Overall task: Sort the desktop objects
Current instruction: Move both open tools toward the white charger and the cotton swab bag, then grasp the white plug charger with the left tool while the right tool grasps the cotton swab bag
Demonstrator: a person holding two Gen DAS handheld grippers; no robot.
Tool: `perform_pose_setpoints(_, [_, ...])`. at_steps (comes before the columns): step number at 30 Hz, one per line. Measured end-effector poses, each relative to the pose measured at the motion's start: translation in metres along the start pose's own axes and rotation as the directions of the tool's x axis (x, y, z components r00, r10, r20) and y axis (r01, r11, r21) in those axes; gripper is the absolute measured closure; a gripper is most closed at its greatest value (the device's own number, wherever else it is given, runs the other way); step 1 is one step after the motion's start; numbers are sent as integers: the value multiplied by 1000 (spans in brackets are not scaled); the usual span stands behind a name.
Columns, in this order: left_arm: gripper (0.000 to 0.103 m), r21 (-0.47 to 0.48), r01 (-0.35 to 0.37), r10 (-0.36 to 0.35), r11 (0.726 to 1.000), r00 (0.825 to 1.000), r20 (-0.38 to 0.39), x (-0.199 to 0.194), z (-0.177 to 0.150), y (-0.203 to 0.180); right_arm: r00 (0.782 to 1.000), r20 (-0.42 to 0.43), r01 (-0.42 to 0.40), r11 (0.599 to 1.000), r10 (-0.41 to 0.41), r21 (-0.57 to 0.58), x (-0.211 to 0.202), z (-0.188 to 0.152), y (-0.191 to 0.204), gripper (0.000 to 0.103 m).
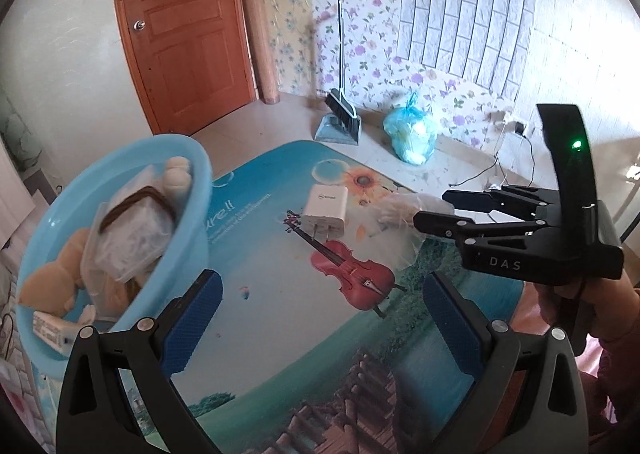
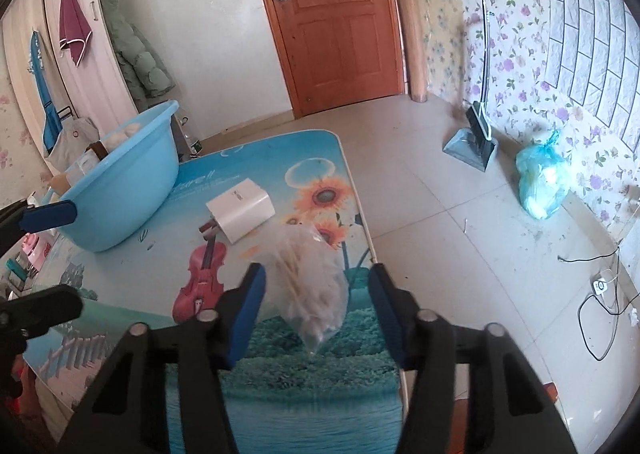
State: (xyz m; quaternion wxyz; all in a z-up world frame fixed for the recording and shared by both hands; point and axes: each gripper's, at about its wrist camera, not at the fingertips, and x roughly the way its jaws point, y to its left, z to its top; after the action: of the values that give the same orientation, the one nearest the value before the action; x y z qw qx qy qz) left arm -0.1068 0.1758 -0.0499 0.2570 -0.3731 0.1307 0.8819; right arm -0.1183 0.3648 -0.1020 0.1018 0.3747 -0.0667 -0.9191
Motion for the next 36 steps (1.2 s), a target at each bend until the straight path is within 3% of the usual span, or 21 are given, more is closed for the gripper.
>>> perform_pose_setpoints(2, [2,-8,3,-3,1000,1000,-16,9,1,-2,1000,-11,-22,1000,22,-7,2,-1,-1,78])
perform_pose_setpoints(6, [2,-20,6,-6,1000,999,-36,26,4,-5,999,9,-45,999,45,-4,-1,-1,-6,83])
perform_pose_setpoints(15, [2,26,-32,33,999,999,-38,61,19,-24,997,51,-52,998,51,27,-10,1,-18,85])
perform_pose_setpoints(24, [2,54,-106,110,993,992,-64,104,31,-27,998,39,-53,996,51,71,-6,-2,-31,85])
perform_pose_setpoints(36, [2,11,-61,61,998,991,-122,126,39,-11,997,39,-64,995,61,78,-3,-4,-31,85])
